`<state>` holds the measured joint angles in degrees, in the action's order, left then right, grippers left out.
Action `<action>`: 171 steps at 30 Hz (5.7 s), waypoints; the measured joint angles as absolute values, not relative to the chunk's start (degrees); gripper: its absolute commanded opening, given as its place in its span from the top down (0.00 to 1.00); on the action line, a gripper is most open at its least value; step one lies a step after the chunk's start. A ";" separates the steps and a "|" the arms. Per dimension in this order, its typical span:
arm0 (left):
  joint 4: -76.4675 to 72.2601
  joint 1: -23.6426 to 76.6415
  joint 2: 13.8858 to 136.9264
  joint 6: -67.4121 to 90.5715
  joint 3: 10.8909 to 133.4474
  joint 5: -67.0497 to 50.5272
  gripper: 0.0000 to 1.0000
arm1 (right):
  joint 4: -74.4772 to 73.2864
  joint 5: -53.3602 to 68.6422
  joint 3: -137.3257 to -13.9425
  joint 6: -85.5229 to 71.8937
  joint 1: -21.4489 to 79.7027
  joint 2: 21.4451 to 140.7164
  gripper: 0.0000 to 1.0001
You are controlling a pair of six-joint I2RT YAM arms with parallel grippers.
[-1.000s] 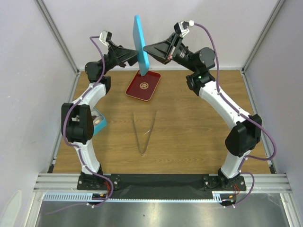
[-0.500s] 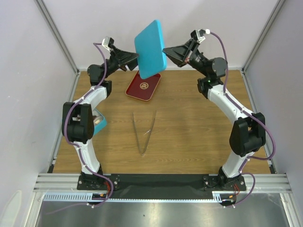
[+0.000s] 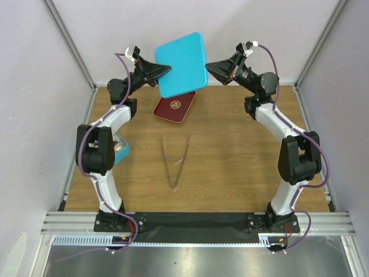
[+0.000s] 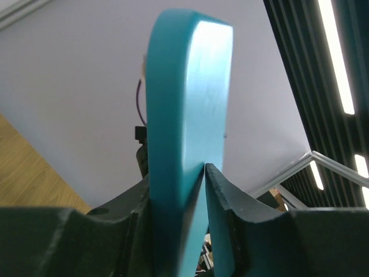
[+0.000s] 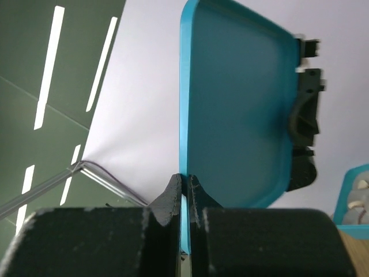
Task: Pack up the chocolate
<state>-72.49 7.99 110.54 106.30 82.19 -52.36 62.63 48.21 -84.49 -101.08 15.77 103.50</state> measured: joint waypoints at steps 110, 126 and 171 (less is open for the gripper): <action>23.70 -36.97 47.13 43.24 44.53 -14.90 0.03 | 55.05 40.10 -104.81 -90.00 45.98 145.86 1.00; 27.81 -37.69 46.94 35.44 49.74 6.07 0.03 | 48.82 29.76 -112.51 -84.86 53.08 151.85 1.00; 15.03 -34.79 66.70 35.46 46.09 -13.69 0.03 | 37.60 18.26 -116.05 -80.88 55.40 156.16 1.00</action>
